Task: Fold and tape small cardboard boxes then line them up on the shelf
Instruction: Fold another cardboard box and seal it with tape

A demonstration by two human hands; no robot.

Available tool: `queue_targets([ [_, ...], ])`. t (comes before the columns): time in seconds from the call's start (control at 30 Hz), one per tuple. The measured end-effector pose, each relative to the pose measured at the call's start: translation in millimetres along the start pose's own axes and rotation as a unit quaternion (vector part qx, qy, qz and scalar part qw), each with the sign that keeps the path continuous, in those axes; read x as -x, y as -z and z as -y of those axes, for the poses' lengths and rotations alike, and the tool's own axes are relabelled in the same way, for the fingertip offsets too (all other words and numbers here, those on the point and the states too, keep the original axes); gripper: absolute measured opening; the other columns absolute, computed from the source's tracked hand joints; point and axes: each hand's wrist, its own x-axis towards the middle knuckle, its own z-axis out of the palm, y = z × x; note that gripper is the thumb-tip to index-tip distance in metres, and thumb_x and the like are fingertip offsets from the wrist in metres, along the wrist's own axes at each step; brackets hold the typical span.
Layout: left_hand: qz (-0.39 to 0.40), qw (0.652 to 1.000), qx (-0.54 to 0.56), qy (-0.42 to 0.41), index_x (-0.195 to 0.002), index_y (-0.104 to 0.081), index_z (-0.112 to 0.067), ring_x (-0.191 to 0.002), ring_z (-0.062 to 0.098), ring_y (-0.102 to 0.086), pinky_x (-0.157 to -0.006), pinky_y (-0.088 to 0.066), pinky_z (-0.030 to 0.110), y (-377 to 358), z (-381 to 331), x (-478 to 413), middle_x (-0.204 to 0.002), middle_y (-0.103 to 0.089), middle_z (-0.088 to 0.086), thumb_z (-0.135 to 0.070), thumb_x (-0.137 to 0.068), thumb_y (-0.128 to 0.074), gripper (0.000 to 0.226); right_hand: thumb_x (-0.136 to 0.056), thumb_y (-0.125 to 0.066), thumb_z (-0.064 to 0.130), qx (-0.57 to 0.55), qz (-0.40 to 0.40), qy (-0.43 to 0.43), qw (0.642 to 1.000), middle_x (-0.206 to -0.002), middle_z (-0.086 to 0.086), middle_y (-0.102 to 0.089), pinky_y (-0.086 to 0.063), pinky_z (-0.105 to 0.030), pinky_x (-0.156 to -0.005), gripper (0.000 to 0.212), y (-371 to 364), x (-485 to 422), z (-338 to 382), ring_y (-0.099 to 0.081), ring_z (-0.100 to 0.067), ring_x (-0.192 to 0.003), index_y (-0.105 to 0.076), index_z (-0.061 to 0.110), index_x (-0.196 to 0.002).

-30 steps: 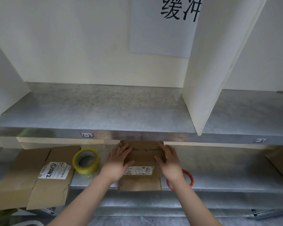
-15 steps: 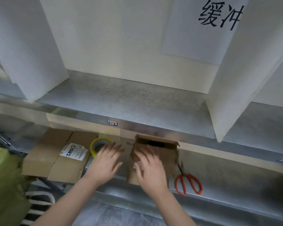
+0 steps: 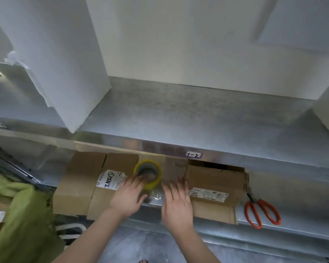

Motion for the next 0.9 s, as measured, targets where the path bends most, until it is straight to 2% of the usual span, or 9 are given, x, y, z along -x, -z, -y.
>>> queue_targets([
  [0.13,0.02,0.999,0.012,-0.044,-0.146,-0.036,-0.028,-0.141,0.019,-0.03,-0.116,-0.021,0.038,-8,23,-12,-0.151,-0.038,-0.004,-0.048,-0.096,-0.042,0.055,-0.076,-0.046,0.017,-0.005,-0.053,-0.017,0.998,-0.122,-0.006,-0.065,-0.023,-0.045,-0.112,0.05,-9,7,3,-0.057,-0.031,-0.122,-0.067,0.013,-0.122],
  [0.23,0.017,0.997,0.027,-0.074,-0.143,-0.044,-0.025,-0.138,0.021,-0.037,-0.112,-0.029,0.039,-8,30,-19,-0.147,-0.044,-0.002,-0.046,-0.094,-0.049,0.053,-0.072,-0.067,0.012,-0.019,-0.028,-0.026,0.999,-0.121,-0.005,-0.065,-0.036,-0.046,-0.11,0.05,-16,6,10,-0.058,-0.029,-0.121,-0.067,0.014,-0.122],
  [0.33,-0.007,0.994,-0.009,-0.111,-0.126,-0.063,-0.023,-0.118,0.022,-0.059,-0.098,-0.048,0.039,-8,32,-24,-0.127,-0.063,-0.001,-0.047,-0.08,-0.07,0.052,-0.066,-0.081,0.016,-0.048,0.045,-0.082,0.994,-0.12,-0.006,-0.067,-0.05,-0.047,-0.099,0.056,-26,0,12,-0.061,-0.03,-0.118,-0.068,0.014,-0.12],
  [0.37,-0.018,0.993,-0.023,-0.119,-0.12,-0.067,-0.025,-0.111,0.02,-0.064,-0.092,-0.052,0.038,-8,32,-26,-0.12,-0.067,-0.003,-0.048,-0.074,-0.075,0.052,-0.073,-0.078,0.02,-0.057,0.075,-0.092,0.991,-0.126,-0.008,-0.064,-0.048,-0.045,-0.102,0.054,-30,-3,11,-0.057,-0.031,-0.123,-0.065,0.014,-0.125],
  [0.43,-0.029,0.99,-0.037,-0.135,-0.112,-0.07,-0.026,-0.103,0.017,-0.067,-0.087,-0.056,0.035,-9,32,-29,-0.11,-0.07,-0.005,-0.049,-0.068,-0.08,0.051,-0.094,-0.056,0.032,-0.073,0.142,-0.117,0.98,-0.148,-0.006,-0.043,-0.032,-0.038,-0.116,0.051,-41,-11,7,-0.033,-0.026,-0.142,-0.048,0.019,-0.142],
  [0.5,-0.041,0.988,-0.031,-0.146,-0.106,-0.072,-0.024,-0.098,0.018,-0.069,-0.084,-0.057,0.033,-10,34,-33,-0.104,-0.072,-0.004,-0.046,-0.064,-0.084,0.048,-0.101,-0.038,0.039,-0.082,0.191,-0.122,0.971,-0.156,0.002,-0.029,-0.021,-0.031,-0.118,0.045,-53,-15,2,-0.015,-0.017,-0.148,-0.041,0.026,-0.144],
  [0.63,-0.058,0.986,-0.008,-0.158,-0.096,-0.074,-0.019,-0.088,0.02,-0.07,-0.08,-0.058,0.034,-8,39,-38,-0.095,-0.072,-0.002,-0.028,-0.05,-0.092,0.05,-0.098,-0.042,0.043,-0.078,0.191,-0.12,0.971,-0.134,0.006,-0.045,-0.034,-0.028,-0.104,0.03,-65,-22,-5,-0.033,-0.018,-0.136,-0.056,0.028,-0.12],
  [0.77,-0.05,0.987,0.015,-0.154,-0.095,-0.073,-0.016,-0.085,0.023,-0.069,-0.077,-0.058,0.032,-8,40,-40,-0.092,-0.071,0.001,-0.023,-0.052,-0.091,0.047,-0.092,-0.054,0.044,-0.097,0.196,-0.14,0.966,-0.133,0.007,-0.046,-0.039,-0.029,-0.101,0.038,-65,-28,-6,-0.039,-0.017,-0.127,-0.053,0.029,-0.127],
  [0.9,-0.049,0.986,0.017,-0.161,-0.093,-0.074,-0.016,-0.085,0.024,-0.069,-0.076,-0.058,0.033,-8,41,-42,-0.09,-0.071,0.002,-0.023,-0.052,-0.091,0.045,-0.087,-0.053,0.039,-0.102,0.205,-0.152,0.961,-0.133,0.007,-0.046,-0.039,-0.026,-0.098,0.04,-65,-34,-6,-0.041,-0.018,-0.126,-0.055,0.031,-0.127],
])
